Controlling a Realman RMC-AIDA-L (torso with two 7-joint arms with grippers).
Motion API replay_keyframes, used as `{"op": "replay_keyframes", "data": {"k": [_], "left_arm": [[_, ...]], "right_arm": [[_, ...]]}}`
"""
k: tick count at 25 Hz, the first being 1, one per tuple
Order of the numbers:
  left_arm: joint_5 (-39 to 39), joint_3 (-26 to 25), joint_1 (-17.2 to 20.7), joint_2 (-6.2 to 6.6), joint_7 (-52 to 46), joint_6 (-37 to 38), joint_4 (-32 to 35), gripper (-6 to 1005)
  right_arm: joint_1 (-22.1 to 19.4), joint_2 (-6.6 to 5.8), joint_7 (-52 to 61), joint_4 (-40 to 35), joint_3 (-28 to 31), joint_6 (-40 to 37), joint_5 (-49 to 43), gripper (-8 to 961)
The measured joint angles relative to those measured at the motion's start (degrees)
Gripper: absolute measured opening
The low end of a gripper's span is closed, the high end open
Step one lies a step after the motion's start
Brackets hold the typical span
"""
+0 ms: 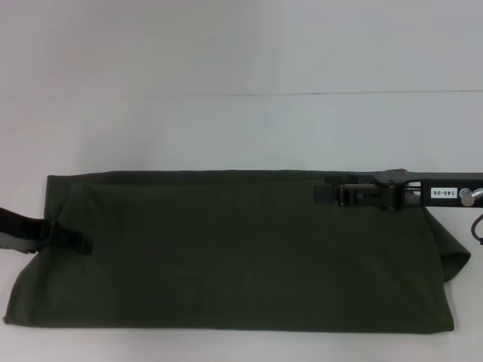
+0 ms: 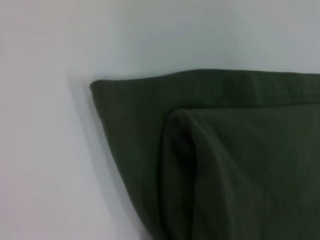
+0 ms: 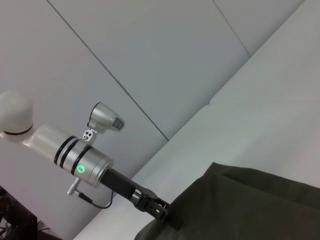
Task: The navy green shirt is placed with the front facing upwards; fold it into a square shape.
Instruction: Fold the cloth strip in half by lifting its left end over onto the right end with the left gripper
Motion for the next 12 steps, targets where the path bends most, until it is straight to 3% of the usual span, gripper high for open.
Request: {"op": "replay_keyframes", "data": {"k": [12], "left_arm": [[-0.17, -1.90, -0.15, 0.31, -0.39, 0.65, 0.27, 811]], "right_arm": [[-0.19, 0.07, 0.00, 0.00, 0.00, 0.03, 0.00, 716]]}}
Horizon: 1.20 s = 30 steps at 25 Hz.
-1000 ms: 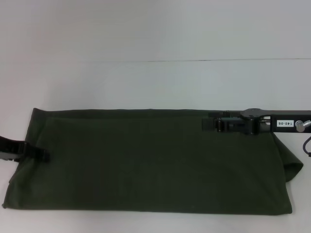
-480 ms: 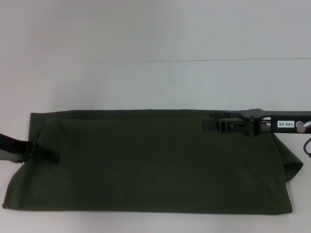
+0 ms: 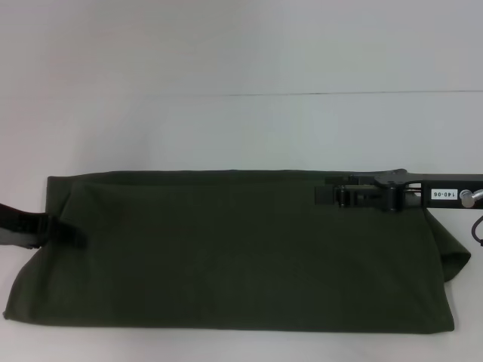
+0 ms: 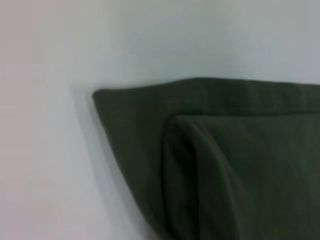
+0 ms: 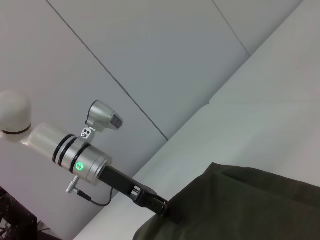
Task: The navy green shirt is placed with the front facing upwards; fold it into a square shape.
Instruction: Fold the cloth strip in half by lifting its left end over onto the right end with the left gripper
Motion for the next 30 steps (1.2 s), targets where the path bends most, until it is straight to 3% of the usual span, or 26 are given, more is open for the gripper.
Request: {"op": "replay_keyframes", "data": {"k": [2, 5, 15, 20, 25, 30], "left_arm": [[0.00, -0.22, -0.03, 0.14, 0.09, 0.07, -0.03, 802], [0.00, -0.20, -0.06, 0.12, 0.23, 0.10, -0.05, 589], [-0.19, 1.07, -0.23, -0.26, 1.52, 0.42, -0.21, 209], [-0.63, 0.65, -0.51, 0.00, 1.54, 0.98, -0.22, 98], [-1.74, 0.54, -0.50, 0.05, 1.37, 1.40, -0.22, 98], [-4.83, 0.43, -0.31, 0.08, 1.69, 4.14, 0.14, 98]], "right_arm": [[-0.06, -0.04, 0.00, 0.00, 0.00, 0.00, 0.00, 716], [-0.09, -0.11, 0.00, 0.00, 0.00, 0.00, 0.00, 715], [0.06, -0.16, 0.00, 0.00, 0.00, -0.07, 0.00, 715], [0.25, -0.16, 0.00, -0.02, 0.00, -0.07, 0.00, 692], [0.40, 0.13, -1.10, -0.13, -0.67, 0.20, 0.00, 669], [0.50, 1.57, -9.43, -0.18, -3.24, 0.97, 0.01, 647]]}}
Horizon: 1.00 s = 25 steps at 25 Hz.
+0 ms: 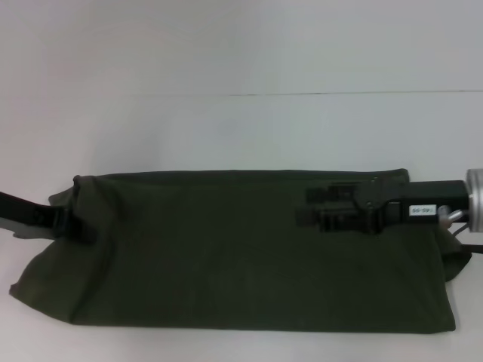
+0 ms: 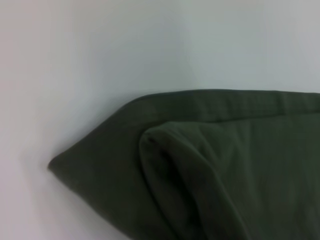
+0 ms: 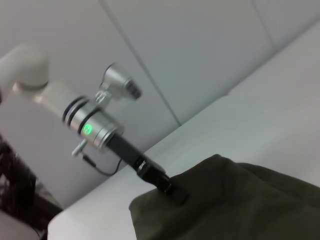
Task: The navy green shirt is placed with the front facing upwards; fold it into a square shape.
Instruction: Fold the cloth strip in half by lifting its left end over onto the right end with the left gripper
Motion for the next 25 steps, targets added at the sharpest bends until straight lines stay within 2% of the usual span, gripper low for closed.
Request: {"op": "replay_keyframes", "data": {"k": [4, 12, 15, 20, 25], "left_arm": [[-0.95, -0.03, -0.02, 0.00, 0.06, 1.57, 0.09, 97], [-4.96, -3.09, 0.20, 0.26, 0.06, 4.40, 0.71, 97], [-7.24, -4.07, 0.57, 0.34, 0.22, 5.43, 0.93, 97], [-11.49, -5.22, 1.05, 0.35, 1.17, 7.24, 0.94, 97], [-16.20, -5.74, 1.83, 0.25, 1.94, 9.46, 0.98, 98]], "right_arm": [[-0.48, 1.61, -7.58, -0.47, -0.21, 2.98, 0.27, 628], [0.37, 2.26, -17.32, 5.26, -7.51, 12.96, 0.40, 592], [1.23, 2.42, -20.03, 8.53, -7.83, 15.28, 0.87, 344], [3.17, 2.56, -23.54, 13.14, -8.36, 18.96, 2.01, 107], [6.21, 2.84, -24.83, 17.27, -9.05, 23.83, 2.06, 17]]}}
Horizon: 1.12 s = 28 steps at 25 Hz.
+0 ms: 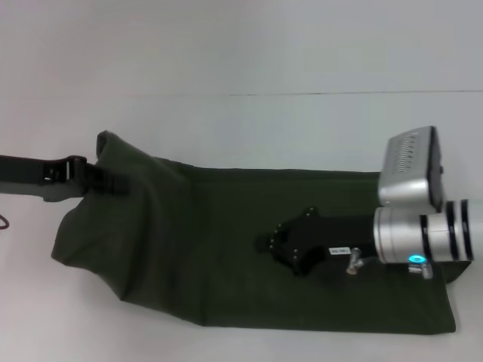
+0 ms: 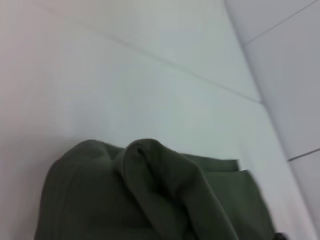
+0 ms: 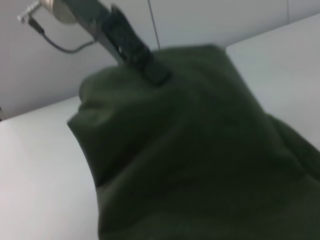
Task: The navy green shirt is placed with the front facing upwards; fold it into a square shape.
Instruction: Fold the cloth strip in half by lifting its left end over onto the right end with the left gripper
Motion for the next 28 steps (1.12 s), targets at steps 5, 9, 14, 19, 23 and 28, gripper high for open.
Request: {"op": "replay_keyframes", "data": {"k": [5, 9, 14, 19, 23, 28], "left_arm": [[-4.11, -0.36, 0.51, -0.04, 0.36, 1.95, 0.07, 98], [-7.69, -0.40, 0.95, -0.24, 0.63, 3.55, 0.04, 98], [-10.61, -0.43, 1.22, -0.47, 1.18, 4.79, -0.40, 98], [-13.47, -0.35, 1.58, -0.67, 1.25, 6.29, -0.45, 98], [-15.63, -0.40, 1.58, -0.66, 1.24, 7.77, -0.47, 98], [-17.65, -0.63, 1.46, -0.56, 1.08, 9.37, -0.47, 98]], "right_arm": [[3.23, 0.24, -1.12, 3.86, -0.84, 3.61, 0.00, -1], [4.72, 0.39, -3.03, 5.75, -0.70, 4.37, 0.63, -1], [6.82, 0.57, -5.73, 8.45, -0.80, 5.76, 2.98, -2], [9.20, 0.94, -8.61, 11.14, -0.55, 7.99, 5.08, -1], [10.93, 0.98, -10.04, 12.66, -0.41, 9.38, 6.41, 4], [12.55, 1.05, -10.50, 13.61, -0.32, 9.73, 7.12, 13]]}}
